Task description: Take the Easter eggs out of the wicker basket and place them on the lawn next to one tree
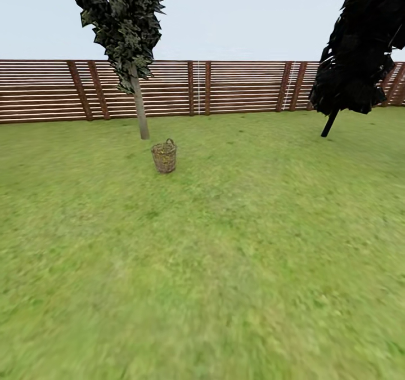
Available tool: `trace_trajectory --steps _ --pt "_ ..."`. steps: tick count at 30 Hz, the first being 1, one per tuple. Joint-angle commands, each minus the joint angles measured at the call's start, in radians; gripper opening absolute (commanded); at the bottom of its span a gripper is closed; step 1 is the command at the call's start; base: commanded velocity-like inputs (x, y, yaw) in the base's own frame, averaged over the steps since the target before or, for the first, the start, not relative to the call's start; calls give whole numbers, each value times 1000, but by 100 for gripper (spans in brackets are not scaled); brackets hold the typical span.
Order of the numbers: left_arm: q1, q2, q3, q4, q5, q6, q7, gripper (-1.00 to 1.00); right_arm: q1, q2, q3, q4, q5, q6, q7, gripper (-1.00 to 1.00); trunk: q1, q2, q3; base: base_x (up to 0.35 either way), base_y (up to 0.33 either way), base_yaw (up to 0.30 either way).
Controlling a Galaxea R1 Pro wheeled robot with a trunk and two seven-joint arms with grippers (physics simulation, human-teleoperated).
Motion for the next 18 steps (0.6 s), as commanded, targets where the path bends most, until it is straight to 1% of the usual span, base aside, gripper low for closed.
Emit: trace_trajectory --steps 1,18 --pt "1 0 0 -2 1 -1 0 100 -1 0 1 3 3 -6 0 100 1 0 -1 330 0 0" --pt "1 0 1 -2 1 -1 0 100 -1 0 1 3 3 -6 0 100 1 0 -1 330 0 0"
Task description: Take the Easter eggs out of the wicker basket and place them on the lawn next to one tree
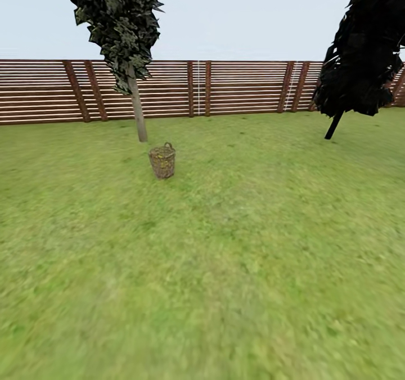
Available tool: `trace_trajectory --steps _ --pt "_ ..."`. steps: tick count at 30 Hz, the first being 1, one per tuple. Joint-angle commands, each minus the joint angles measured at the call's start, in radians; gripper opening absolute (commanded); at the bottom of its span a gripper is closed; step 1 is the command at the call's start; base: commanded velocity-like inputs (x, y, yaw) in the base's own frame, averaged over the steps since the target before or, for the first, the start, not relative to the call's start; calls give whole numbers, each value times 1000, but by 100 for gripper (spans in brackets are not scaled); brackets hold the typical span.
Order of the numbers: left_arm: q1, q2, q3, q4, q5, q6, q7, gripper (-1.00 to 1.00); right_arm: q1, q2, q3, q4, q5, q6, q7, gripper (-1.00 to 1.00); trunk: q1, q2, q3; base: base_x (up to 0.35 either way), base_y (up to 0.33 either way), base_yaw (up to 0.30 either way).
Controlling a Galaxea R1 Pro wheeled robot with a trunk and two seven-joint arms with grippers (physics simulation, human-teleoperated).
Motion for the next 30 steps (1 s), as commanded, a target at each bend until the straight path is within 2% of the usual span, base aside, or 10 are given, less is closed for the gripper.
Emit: trace_trajectory --steps 1,30 --pt "1 0 0 -2 1 -1 0 100 -1 0 1 3 3 -6 0 100 1 0 -1 330 0 0" --pt "1 0 0 -1 1 -1 0 100 -1 -2 1 4 3 -5 -4 100 1 0 -1 330 0 0"
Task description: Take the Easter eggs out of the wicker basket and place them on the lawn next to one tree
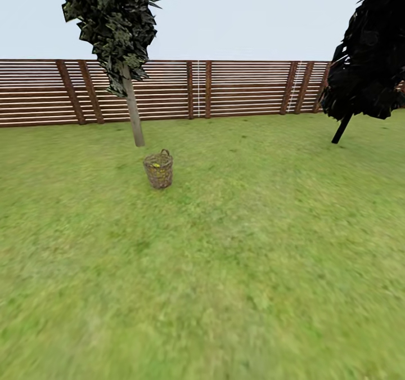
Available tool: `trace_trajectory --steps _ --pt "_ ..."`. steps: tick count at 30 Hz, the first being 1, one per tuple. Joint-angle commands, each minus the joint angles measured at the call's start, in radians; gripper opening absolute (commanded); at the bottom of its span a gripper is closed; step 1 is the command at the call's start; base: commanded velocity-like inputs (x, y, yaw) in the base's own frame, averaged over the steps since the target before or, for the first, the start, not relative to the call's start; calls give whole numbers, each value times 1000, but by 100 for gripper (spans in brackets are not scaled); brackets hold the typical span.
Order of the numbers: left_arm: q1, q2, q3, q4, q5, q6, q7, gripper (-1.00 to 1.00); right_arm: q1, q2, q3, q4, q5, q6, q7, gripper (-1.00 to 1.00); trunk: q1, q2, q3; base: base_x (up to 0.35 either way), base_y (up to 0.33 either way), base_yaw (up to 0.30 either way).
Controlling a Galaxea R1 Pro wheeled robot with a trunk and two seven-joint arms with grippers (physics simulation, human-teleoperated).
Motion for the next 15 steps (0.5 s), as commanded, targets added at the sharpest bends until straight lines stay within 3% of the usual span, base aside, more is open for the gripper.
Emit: trace_trajectory --steps 1,11,15 --pt "1 0 1 -1 1 -1 0 100 -1 1 1 3 4 -7 0 100 1 0 -1 330 0 0" --pt "1 0 1 -1 1 -1 0 100 -1 3 0 3 5 -8 0 100 1 0 -1 330 0 1" --pt "0 0 1 -1 1 -1 0 100 -1 3 0 3 5 -8 0 100 1 0 -1 330 0 136"
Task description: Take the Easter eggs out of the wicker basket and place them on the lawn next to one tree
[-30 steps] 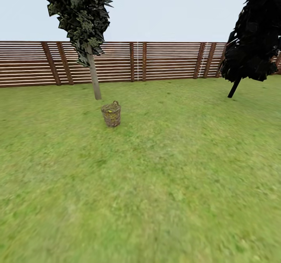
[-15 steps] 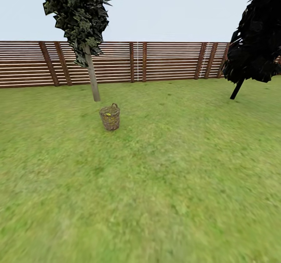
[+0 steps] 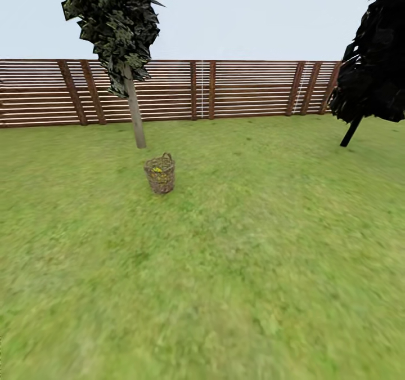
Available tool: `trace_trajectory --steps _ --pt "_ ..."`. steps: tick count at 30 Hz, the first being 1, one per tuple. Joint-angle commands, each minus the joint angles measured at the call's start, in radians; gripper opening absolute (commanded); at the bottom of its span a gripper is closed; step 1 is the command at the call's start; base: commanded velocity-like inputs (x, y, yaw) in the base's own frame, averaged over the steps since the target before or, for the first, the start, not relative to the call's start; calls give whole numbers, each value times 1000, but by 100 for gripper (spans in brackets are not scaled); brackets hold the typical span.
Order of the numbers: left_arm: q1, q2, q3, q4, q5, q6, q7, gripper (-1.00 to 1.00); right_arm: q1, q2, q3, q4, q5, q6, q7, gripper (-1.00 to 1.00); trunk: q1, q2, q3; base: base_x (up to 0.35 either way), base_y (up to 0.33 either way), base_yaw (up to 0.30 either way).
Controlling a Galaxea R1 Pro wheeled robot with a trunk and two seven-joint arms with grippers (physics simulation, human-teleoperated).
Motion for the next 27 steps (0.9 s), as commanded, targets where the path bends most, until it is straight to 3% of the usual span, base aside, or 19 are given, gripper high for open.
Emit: trace_trajectory --steps 1,23,27 --pt "1 0 0 -2 1 -1 0 100 -1 0 1 3 4 -6 0 100 1 0 -1 330 0 245" --pt "1 0 0 -2 1 -2 0 100 -1 0 1 3 4 -6 0 100 1 0 -1 330 0 282" --pt "1 0 0 -2 1 -1 0 100 -1 -1 1 3 4 -6 0 100 1 0 -1 330 0 135"
